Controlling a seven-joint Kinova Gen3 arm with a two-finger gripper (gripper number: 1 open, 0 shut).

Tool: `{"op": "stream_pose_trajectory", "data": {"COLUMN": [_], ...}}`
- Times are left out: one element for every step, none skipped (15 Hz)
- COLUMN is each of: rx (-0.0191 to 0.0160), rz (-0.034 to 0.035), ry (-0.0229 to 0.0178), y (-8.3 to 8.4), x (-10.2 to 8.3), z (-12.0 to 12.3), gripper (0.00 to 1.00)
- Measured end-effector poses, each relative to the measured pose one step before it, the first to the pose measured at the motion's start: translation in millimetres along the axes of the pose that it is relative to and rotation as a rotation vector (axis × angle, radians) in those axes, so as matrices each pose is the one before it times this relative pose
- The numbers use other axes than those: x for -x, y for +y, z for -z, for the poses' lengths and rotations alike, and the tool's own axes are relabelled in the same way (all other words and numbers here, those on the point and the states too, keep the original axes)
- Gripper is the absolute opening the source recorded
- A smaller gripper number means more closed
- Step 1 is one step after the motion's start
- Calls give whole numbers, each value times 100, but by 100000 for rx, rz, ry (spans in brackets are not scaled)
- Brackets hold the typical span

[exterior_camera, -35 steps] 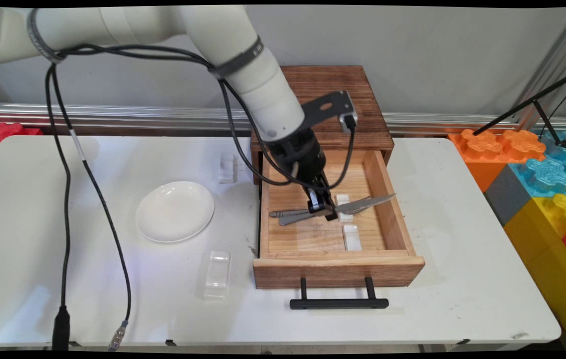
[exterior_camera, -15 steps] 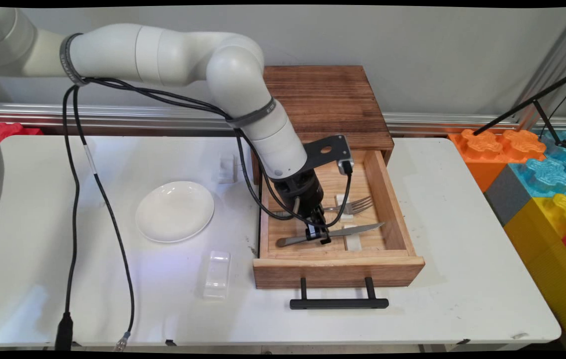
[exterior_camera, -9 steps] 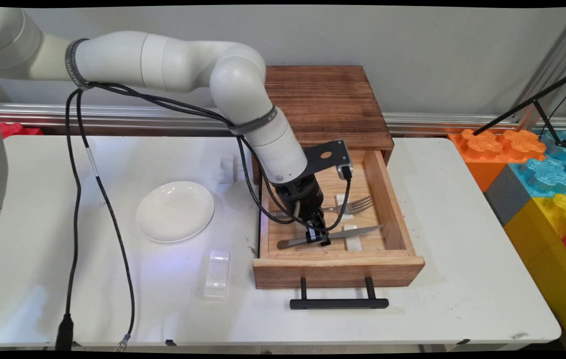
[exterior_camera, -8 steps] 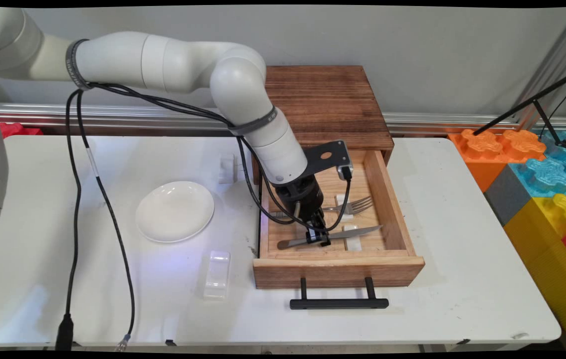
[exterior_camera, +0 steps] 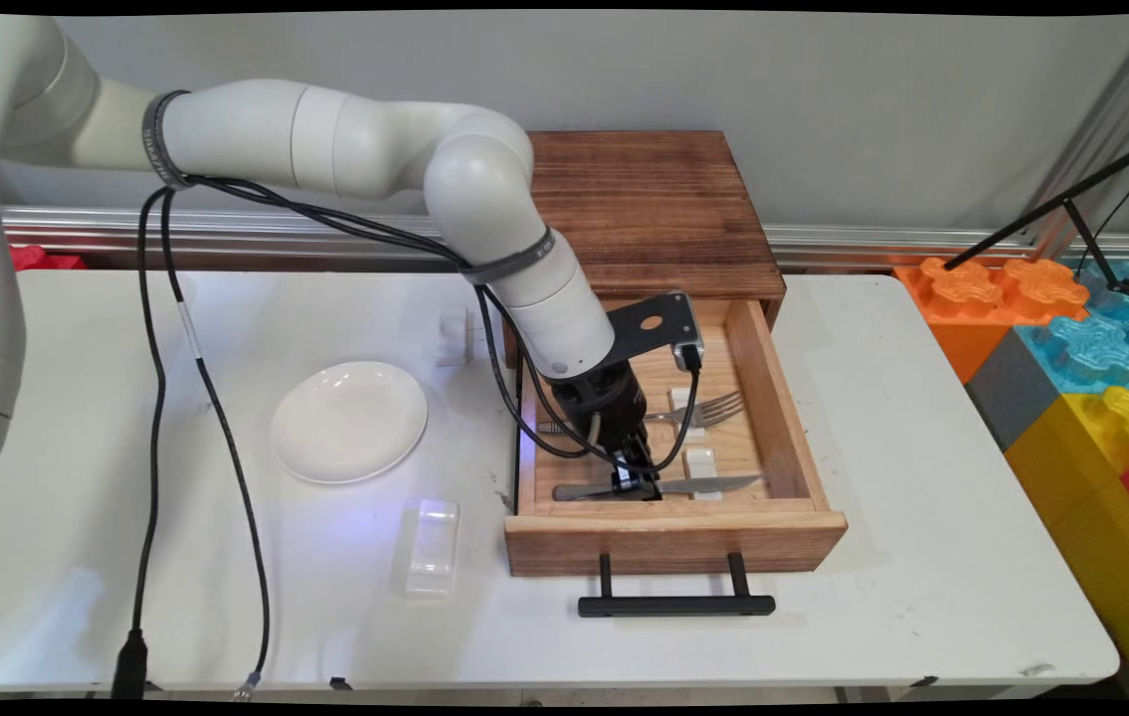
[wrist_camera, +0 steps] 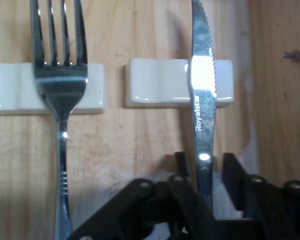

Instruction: Place the picked object into the drawer

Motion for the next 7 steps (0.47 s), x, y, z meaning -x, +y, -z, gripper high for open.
{"op": "stream_pose_trajectory", "data": {"rx": [42, 21, 28, 21, -13, -103, -109], "rz": [-369, -186, -78, -59, -23, 80, 112], "ry": [104, 46, -42, 0, 51, 183, 213], "y": [11, 12, 12, 7, 12, 1, -16], "x": [20, 19, 86, 70, 40, 22, 0], "z": [-20, -7, -5, 22, 45, 118, 119], "gripper": [100, 100, 100, 100, 100, 100, 100]}}
